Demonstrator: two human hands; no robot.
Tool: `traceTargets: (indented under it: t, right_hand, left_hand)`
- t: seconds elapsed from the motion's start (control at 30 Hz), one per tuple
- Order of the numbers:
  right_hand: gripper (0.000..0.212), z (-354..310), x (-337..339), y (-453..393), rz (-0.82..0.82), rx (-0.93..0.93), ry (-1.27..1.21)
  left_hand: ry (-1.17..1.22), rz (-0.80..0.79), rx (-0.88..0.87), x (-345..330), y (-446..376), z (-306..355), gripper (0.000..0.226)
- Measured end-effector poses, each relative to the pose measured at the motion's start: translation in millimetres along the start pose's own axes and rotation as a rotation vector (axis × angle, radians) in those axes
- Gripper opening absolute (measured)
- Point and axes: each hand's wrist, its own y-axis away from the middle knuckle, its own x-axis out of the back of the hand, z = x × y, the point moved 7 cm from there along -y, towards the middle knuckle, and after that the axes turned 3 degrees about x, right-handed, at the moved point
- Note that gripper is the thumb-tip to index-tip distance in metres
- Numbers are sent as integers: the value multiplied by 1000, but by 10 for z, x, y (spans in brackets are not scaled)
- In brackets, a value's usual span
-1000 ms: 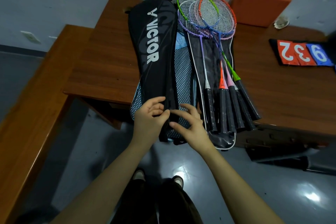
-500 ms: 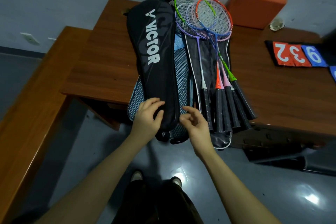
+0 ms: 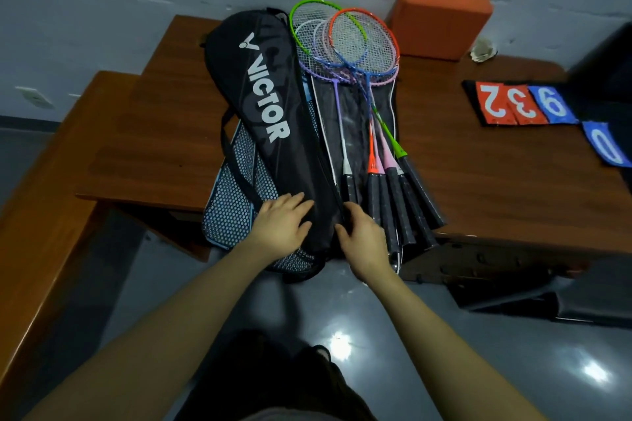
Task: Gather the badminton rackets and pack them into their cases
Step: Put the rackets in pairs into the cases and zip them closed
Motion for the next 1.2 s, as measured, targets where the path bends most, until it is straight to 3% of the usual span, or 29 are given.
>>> traceTargets:
  t: [0.17, 0.4, 0.7, 0.83, 1.03, 1.2]
  right_hand:
    - [41, -94, -5, -305, 26, 64, 217]
    - [39, -510, -106, -1306, 111, 34, 241]
    - [43, -1027, -288, -2697, 120, -147, 411]
    - [34, -1076, -369, -3012, 89, -200, 349]
    - [30, -1394, -307, -2974, 275, 95, 290]
    - [32, -1596, -292, -2863, 331, 260, 213]
  left_hand:
    - [25, 83, 18, 171, -242, -155, 50]
    - [90, 221, -12, 745, -1088, -718, 47]
    - [76, 189, -96, 1276, -2186, -1466, 47]
    - [127, 143, -107, 1342, -2546, -1606, 46]
    - [283, 175, -110, 1536, -2856, -1698, 50]
    - [604, 193, 4, 1677, -2878, -1796, 59]
